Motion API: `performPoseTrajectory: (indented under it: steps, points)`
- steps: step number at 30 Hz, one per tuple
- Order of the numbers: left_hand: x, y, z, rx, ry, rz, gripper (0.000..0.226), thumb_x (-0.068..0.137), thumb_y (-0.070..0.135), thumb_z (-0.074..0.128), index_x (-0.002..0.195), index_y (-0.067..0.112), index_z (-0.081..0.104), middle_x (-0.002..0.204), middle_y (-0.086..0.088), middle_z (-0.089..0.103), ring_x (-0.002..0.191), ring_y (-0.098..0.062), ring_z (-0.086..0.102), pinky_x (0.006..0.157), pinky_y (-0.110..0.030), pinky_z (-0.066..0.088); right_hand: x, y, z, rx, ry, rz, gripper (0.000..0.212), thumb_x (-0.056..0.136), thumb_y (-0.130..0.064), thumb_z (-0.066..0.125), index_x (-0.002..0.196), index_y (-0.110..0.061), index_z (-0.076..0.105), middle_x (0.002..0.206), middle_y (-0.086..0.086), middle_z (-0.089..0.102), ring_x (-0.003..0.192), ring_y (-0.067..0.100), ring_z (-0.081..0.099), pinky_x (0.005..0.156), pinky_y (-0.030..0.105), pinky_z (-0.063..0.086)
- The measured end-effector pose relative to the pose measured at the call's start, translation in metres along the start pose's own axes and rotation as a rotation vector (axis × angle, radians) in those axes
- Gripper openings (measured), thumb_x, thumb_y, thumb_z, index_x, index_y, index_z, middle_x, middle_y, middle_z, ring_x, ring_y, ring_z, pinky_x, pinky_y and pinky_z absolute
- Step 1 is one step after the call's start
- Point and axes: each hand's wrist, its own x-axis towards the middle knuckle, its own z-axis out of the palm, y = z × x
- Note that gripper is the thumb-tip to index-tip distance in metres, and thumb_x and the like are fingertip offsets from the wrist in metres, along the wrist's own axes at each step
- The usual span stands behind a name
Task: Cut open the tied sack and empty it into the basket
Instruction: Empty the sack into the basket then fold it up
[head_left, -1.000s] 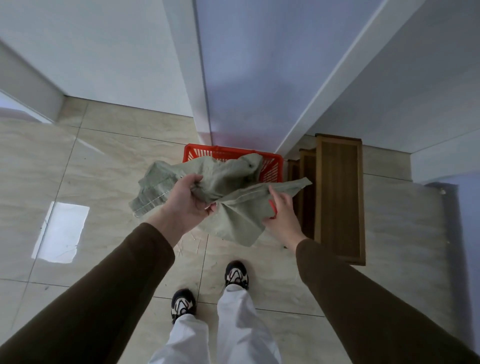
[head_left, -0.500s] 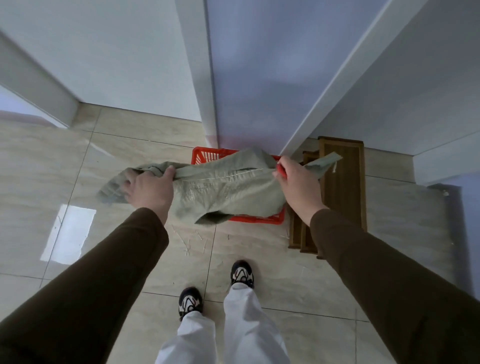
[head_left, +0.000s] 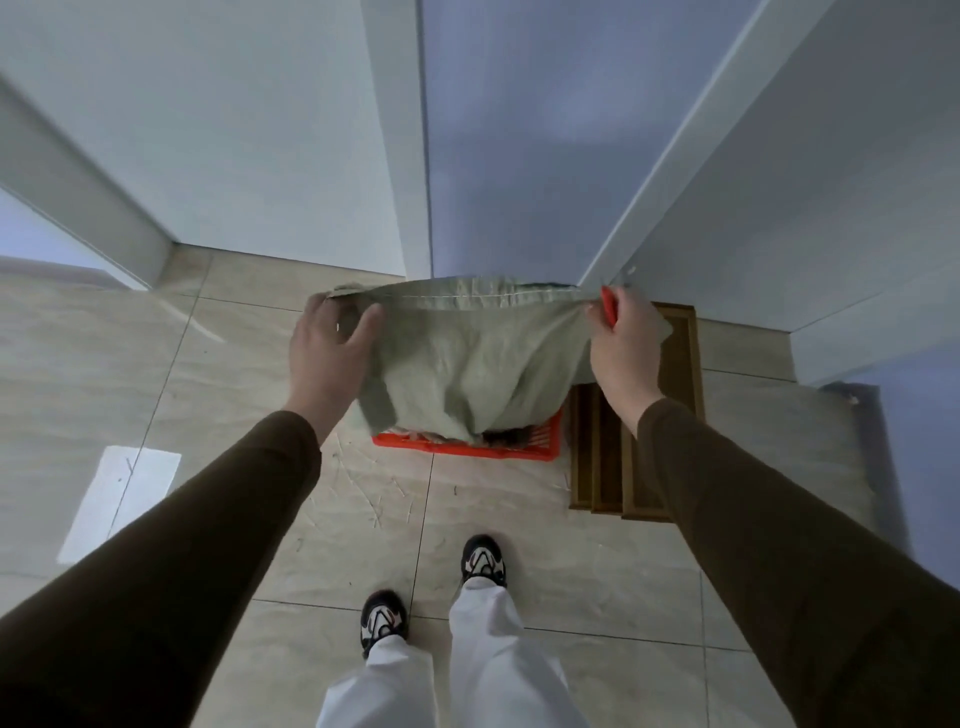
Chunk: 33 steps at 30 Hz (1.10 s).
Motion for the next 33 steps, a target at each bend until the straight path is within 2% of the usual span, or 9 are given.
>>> performPoseTrajectory:
  steps: [3, 7, 11, 15, 18, 20, 25, 29, 33]
  points:
    - [-0.004, 0.007, -0.004, 0.021, -0.110, -0.021, 0.055, 0.101, 0.053, 0.058, 0.132, 0.008, 0.067, 0.126, -0.004, 0.059, 0.111, -0.022, 0.058, 0.101, -0.042, 0.049, -0.008, -0.003, -0.005, -0.025, -0.105, 0.054, 0.016, 0.107, -0.026, 0.056, 0.116, -0.016, 0.065, 0.097, -0.007, 0.060, 0.084, 0.009, 0.059, 0.075, 0.027, 0.045]
    - [-0.010, 0.020, -0.014, -0.059, 0.040, 0.082, 0.048, 0.101, 0.049, 0.058, 0.127, 0.009, 0.066, 0.131, -0.003, 0.057, 0.111, -0.021, 0.058, 0.100, -0.038, 0.048, -0.017, -0.012, -0.017, 0.046, 0.067, -0.050, 0.010, 0.107, -0.023, 0.056, 0.109, -0.015, 0.062, 0.095, -0.010, 0.056, 0.083, -0.003, 0.056, 0.073, 0.012, 0.043]
    - [-0.014, 0.033, -0.020, -0.020, -0.081, 0.007, 0.050, 0.102, 0.042, 0.062, 0.139, 0.009, 0.059, 0.137, -0.003, 0.053, 0.118, -0.020, 0.056, 0.106, -0.037, 0.045, -0.019, -0.022, -0.025, 0.058, -0.019, 0.056, 0.012, 0.108, -0.027, 0.055, 0.107, -0.017, 0.061, 0.092, -0.007, 0.058, 0.079, 0.003, 0.056, 0.073, 0.029, 0.050]
    - [-0.009, 0.058, -0.033, -0.108, 0.064, 0.146, 0.046, 0.102, 0.040, 0.060, 0.137, 0.010, 0.060, 0.137, -0.003, 0.055, 0.119, -0.016, 0.054, 0.108, -0.035, 0.045, -0.017, -0.039, -0.041, 0.147, 0.149, -0.095, 0.012, 0.107, -0.022, 0.055, 0.096, -0.022, 0.055, 0.081, -0.013, 0.050, 0.070, -0.007, 0.052, 0.067, 0.012, 0.043]
    - [-0.007, 0.072, -0.039, -0.066, -0.071, 0.087, 0.052, 0.100, 0.043, 0.063, 0.141, 0.012, 0.060, 0.138, -0.004, 0.056, 0.125, -0.023, 0.056, 0.109, -0.040, 0.046, -0.013, -0.049, -0.046, 0.162, 0.020, 0.033, 0.010, 0.109, -0.025, 0.054, 0.112, -0.019, 0.061, 0.091, -0.008, 0.058, 0.074, -0.004, 0.054, 0.075, 0.027, 0.051]
    - [-0.008, 0.082, -0.047, -0.145, 0.033, 0.154, 0.048, 0.099, 0.044, 0.062, 0.136, 0.013, 0.062, 0.133, -0.002, 0.057, 0.120, -0.022, 0.058, 0.107, -0.043, 0.049, -0.011, -0.055, -0.052, 0.165, 0.095, 0.007, 0.014, 0.109, -0.028, 0.052, 0.112, -0.018, 0.061, 0.093, -0.008, 0.057, 0.077, -0.002, 0.052, 0.080, 0.031, 0.050]
    - [-0.007, 0.101, -0.061, -0.123, -0.002, 0.231, 0.054, 0.099, 0.048, 0.061, 0.141, 0.013, 0.060, 0.133, -0.001, 0.056, 0.120, -0.020, 0.058, 0.106, -0.046, 0.051, -0.003, -0.080, -0.068, 0.154, 0.160, -0.068, 0.012, 0.107, -0.035, 0.051, 0.097, -0.029, 0.056, 0.081, -0.018, 0.050, 0.070, -0.013, 0.053, 0.067, 0.009, 0.040]
    - [-0.007, 0.117, -0.075, -0.220, 0.185, 0.310, 0.050, 0.099, 0.049, 0.059, 0.136, 0.016, 0.062, 0.127, 0.005, 0.055, 0.113, -0.015, 0.060, 0.099, -0.039, 0.055, 0.004, -0.097, -0.082, 0.164, 0.346, -0.154, 0.022, 0.105, -0.045, 0.045, 0.086, -0.035, 0.046, 0.078, -0.013, 0.049, 0.069, 0.002, 0.050, 0.067, 0.029, 0.045]
    - [-0.007, 0.127, -0.083, -0.134, 0.018, 0.322, 0.054, 0.098, 0.046, 0.064, 0.142, 0.015, 0.060, 0.135, 0.000, 0.057, 0.123, -0.019, 0.058, 0.107, -0.046, 0.051, 0.005, -0.117, -0.088, 0.173, 0.177, -0.122, 0.019, 0.105, -0.043, 0.047, 0.104, -0.032, 0.062, 0.099, -0.010, 0.065, 0.088, 0.000, 0.059, 0.085, 0.029, 0.050]
